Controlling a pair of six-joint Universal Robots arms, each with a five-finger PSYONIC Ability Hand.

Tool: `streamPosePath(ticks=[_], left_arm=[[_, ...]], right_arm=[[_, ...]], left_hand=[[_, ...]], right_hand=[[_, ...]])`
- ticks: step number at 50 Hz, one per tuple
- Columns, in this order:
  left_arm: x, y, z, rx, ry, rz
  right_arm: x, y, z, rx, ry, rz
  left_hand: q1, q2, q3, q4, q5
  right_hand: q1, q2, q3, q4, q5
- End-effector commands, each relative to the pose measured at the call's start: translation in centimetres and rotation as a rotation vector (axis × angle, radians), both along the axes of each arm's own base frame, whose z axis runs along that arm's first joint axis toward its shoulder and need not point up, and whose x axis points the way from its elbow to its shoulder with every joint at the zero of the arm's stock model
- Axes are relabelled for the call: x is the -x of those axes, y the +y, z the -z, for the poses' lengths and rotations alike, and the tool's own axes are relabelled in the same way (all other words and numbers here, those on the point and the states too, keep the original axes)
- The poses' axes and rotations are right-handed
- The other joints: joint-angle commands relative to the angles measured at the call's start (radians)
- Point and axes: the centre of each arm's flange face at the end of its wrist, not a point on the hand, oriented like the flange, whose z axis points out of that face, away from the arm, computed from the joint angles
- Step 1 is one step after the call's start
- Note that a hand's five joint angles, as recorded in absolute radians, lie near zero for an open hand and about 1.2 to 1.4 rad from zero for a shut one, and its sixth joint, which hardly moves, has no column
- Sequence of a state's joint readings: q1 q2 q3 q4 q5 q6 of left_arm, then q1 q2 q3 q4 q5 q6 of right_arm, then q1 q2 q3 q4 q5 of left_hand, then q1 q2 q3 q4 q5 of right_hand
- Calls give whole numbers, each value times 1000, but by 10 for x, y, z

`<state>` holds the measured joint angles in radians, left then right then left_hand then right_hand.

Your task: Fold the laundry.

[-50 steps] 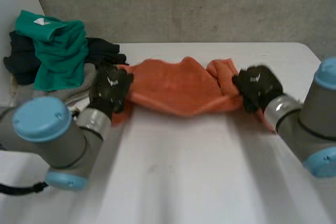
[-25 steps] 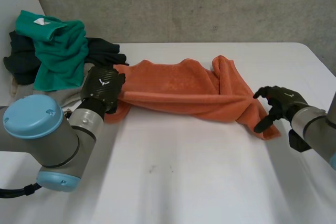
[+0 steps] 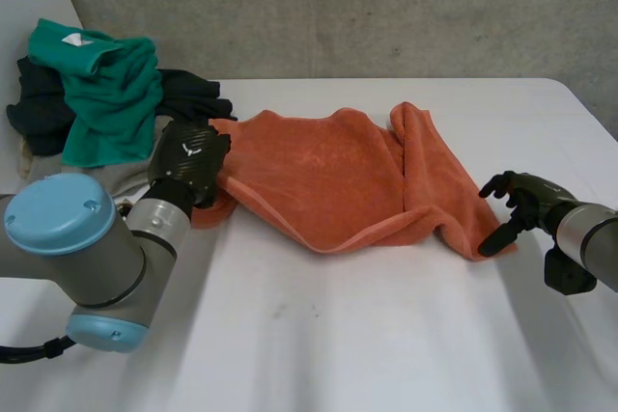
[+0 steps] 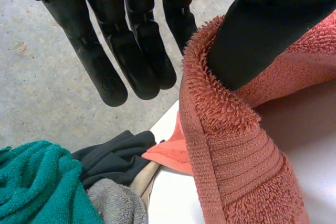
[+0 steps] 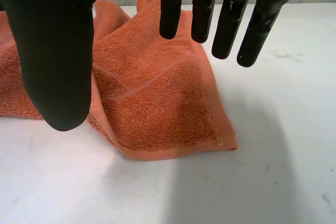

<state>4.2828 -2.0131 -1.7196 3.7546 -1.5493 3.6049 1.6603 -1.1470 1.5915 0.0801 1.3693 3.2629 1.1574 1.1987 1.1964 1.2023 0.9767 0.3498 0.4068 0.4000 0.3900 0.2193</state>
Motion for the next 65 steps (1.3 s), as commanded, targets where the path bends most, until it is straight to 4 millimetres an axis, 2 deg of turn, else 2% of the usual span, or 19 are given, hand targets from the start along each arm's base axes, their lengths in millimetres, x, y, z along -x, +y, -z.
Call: streamPosePath(ticks=[1, 11, 14, 15, 20, 22, 30, 31, 33, 34, 38, 44, 49, 50, 55, 57, 61, 64, 65], left_arm=[[0, 0, -4, 9, 4, 0], [-3, 1, -9, 5, 2, -6], [-3, 3, -9, -3, -1, -5], [-3, 4, -11, -5, -2, -5], [-6, 10, -20, -21, -11, -11], [-9, 12, -26, -23, -12, -17], [-34, 35, -69, -51, -44, -58], [-37, 38, -75, -57, -46, -63], [-44, 49, -90, -74, -56, -66], [-46, 53, -95, -80, -62, -67], [-53, 72, -118, -81, -114, -60], [-51, 76, -118, -41, -241, -33], [-38, 52, -84, -108, -313, 8], [-36, 46, -78, -121, -318, 9], [-18, 0, -40, -176, -344, 17], [-12, -16, -36, -155, -337, 11], [3, -60, -42, -12, -285, -14], [13, -88, -77, 224, -205, -48], [16, -94, -91, 308, -176, -58]], right_arm=[[-23, 6, 11, -23, -11, -63], [-50, -1, 35, -48, -4, -98], [-51, -9, 39, -29, 29, -70], [-49, -15, 38, 1, 49, -44], [-45, -24, 24, 136, 165, -55], [-44, -22, 14, 188, 243, -93], [-30, 7, -67, 485, 672, -243], [-27, 15, -91, 565, 761, -249], [-23, 23, -110, 614, 834, -251], [-18, 32, -129, 657, 903, -250], [-13, 49, -166, 726, 969, -233], [-11, 57, -173, 672, 976, -266], [-17, 39, -136, 551, 955, -362], [-21, 30, -121, 507, 949, -390], [-31, 2, -92, 444, 943, -417], [-34, -19, -84, 445, 927, -379], [-39, -60, -94, 575, 891, -232], [-42, -82, -119, 739, 852, -104], [-44, -92, -138, 859, 822, -26]], left_hand=[[239, 198, 200, 194, 245], [239, 198, 200, 194, 245], [239, 198, 200, 194, 245], [239, 198, 200, 194, 245], [239, 198, 200, 194, 245], [239, 198, 200, 194, 245], [239, 198, 200, 194, 245], [239, 198, 200, 194, 245], [239, 198, 200, 194, 245], [239, 198, 200, 194, 245], [239, 198, 200, 194, 245], [239, 198, 200, 194, 245], [239, 198, 200, 194, 245], [239, 198, 200, 194, 245], [239, 198, 200, 194, 245], [239, 198, 200, 194, 245], [239, 198, 200, 194, 245], [239, 198, 200, 194, 245], [239, 198, 200, 194, 245]], right_hand=[[46, -11, -4, 6, 2], [196, 139, 145, 155, 152], [661, 604, 611, 621, 617], [1043, 986, 992, 1002, 999], [1046, 990, 996, 1006, 1002], [1046, 990, 996, 1006, 1002], [1046, 990, 996, 1006, 1002], [1046, 990, 996, 1006, 1002], [1046, 990, 996, 1006, 1002], [1046, 990, 996, 1006, 1002], [1046, 990, 996, 1006, 1002], [1046, 990, 996, 1006, 1002], [1046, 990, 996, 1006, 1002], [1046, 990, 996, 1006, 1002], [1046, 990, 996, 1006, 1002], [1046, 990, 996, 1006, 1002], [1046, 990, 996, 1006, 1002], [1046, 990, 996, 1006, 1002], [1046, 990, 996, 1006, 1002]])
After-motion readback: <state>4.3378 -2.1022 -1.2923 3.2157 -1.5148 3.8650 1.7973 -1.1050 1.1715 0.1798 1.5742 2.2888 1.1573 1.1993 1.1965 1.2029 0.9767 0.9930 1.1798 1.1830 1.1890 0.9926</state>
